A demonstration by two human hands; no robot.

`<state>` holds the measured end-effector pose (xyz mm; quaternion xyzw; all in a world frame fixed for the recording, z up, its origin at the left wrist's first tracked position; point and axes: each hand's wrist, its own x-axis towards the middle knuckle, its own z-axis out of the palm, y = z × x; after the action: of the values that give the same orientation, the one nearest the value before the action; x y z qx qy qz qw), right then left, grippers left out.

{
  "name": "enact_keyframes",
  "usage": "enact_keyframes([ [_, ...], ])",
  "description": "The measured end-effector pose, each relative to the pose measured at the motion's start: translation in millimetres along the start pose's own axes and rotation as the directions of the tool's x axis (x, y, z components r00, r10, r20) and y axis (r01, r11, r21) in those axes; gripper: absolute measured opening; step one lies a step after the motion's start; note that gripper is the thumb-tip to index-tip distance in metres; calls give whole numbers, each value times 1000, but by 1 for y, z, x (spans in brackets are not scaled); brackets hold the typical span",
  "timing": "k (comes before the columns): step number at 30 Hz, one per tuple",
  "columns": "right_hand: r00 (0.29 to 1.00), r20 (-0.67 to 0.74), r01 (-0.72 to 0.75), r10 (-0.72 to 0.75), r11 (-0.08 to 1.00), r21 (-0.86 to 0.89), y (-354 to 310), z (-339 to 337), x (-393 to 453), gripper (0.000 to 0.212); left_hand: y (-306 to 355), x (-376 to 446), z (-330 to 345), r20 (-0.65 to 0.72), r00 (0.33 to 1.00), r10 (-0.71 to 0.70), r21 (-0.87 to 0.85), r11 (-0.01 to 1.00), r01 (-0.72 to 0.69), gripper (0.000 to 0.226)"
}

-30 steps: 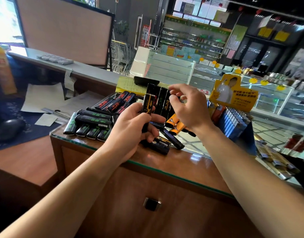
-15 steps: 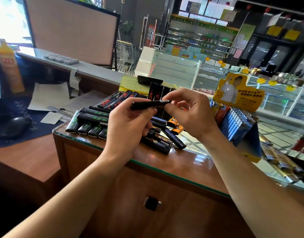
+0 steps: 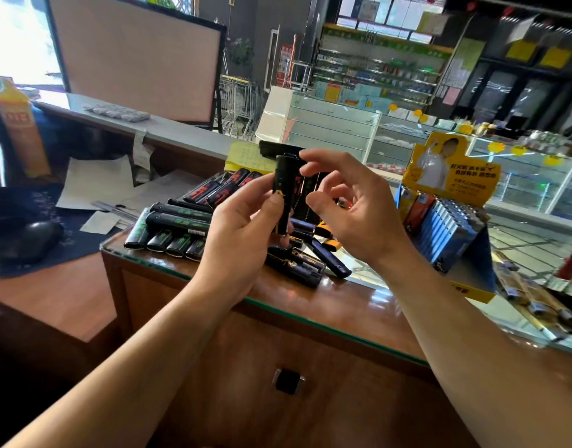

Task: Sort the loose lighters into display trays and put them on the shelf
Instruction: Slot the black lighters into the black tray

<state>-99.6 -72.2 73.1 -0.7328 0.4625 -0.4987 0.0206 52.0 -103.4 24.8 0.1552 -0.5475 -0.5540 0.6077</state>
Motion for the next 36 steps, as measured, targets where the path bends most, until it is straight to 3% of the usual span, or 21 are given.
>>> enact_keyframes([
  [4, 1000, -12, 7, -7, 1000, 6, -2, -1, 1, 42, 0, -1, -1, 11, 1000, 17, 91, 996, -18, 18],
  [11, 998, -64, -23, 28, 996, 90, -5, -8, 2, 30, 1, 1, 1, -114, 993, 20, 108, 994, -7, 14],
  [14, 988, -148, -27, 43, 994, 109, -3, -15, 3, 27, 4, -1, 1, -108, 989, 102, 291, 954, -67, 13],
  [18, 950, -304, -78, 75, 997, 2, 13, -25, 11, 17, 14, 2, -2, -17, 984, 176, 564, 815, -136, 26],
  [21, 936, -333, -182, 114, 967, -181, 30, -28, 19, 14, 16, 11, -10, 171, 964, 204, 795, 549, -257, 45],
  [24, 941, -308, -237, 139, 921, -310, 46, -28, 24, 17, 11, 20, -18, 309, 939, 152, 882, 323, -342, 61],
  [27, 952, -276, -240, 128, 874, -423, 59, -25, 30, 19, 2, 26, -22, 384, 911, 148, 896, 180, -407, 68],
  [31, 977, -199, -177, 76, 813, -555, 67, -16, 34, 21, -6, 27, -25, 425, 893, 147, 890, 110, -442, 70],
  [36, 985, -125, -173, 120, 738, -652, 77, -8, 36, 22, -10, 26, -25, 442, 878, 182, 877, 115, -466, 67],
])
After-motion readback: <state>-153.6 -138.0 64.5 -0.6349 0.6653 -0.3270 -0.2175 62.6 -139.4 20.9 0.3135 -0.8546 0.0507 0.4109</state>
